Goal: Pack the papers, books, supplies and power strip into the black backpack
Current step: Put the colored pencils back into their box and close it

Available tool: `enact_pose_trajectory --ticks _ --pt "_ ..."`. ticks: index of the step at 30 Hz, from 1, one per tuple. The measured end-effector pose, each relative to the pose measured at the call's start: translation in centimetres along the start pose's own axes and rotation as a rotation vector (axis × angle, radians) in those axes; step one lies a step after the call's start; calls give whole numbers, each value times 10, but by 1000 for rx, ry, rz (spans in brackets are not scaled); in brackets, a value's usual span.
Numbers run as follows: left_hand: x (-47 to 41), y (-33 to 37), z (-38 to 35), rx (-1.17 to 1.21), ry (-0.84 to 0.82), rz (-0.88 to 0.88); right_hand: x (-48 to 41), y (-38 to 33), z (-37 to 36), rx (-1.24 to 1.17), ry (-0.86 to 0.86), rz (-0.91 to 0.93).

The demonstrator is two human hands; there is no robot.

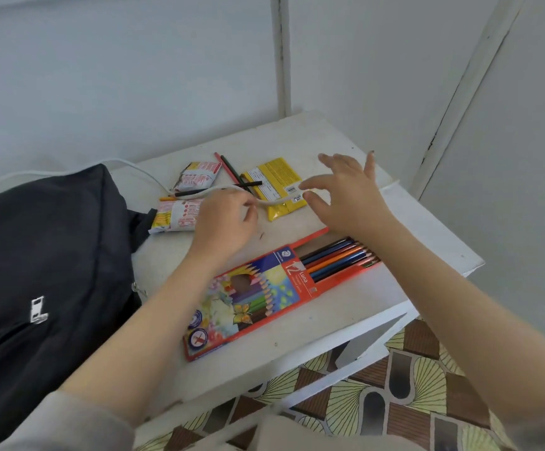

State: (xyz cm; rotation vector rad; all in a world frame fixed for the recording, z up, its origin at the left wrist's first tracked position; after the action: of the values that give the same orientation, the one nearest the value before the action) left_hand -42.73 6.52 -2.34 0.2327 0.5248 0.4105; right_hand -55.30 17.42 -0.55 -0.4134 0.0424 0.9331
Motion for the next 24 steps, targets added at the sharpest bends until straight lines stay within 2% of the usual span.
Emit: enact_pose_trajectory --ticks 7,10,15,18,21,24 --pt "-10 -27 -9 -274 -187 -82 -64 -71 -51 178 -29 189" --pt "-13 -32 -9 -280 -192 -51 -73 -85 -73 285 -51 247" --pt "-9 -39 -9 -260 -198 -39 -75 -94 -71 284 5 283" --pt "-7 -33 -3 -186 -149 -81 -76 -87 -55 212 31 243" --pt "-7 -21 5 -55 -89 -126 -76 -62 -31 137 47 126" --pt "-14 -5 15 78 -29 -157 -61 -15 -8 -203 23 -118"
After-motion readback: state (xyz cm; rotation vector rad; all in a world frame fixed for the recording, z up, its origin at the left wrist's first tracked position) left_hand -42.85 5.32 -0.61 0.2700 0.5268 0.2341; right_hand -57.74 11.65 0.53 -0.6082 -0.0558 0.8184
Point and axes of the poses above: each hand's wrist, its own x-axis away from the middle knuckle, its own z-axis out of the back of the hand, y = z × x, the point moved 10 cm from there along -x, towards the middle knuckle, and after that the axes turned 11 degrees about -z, right-handed, at the moved point
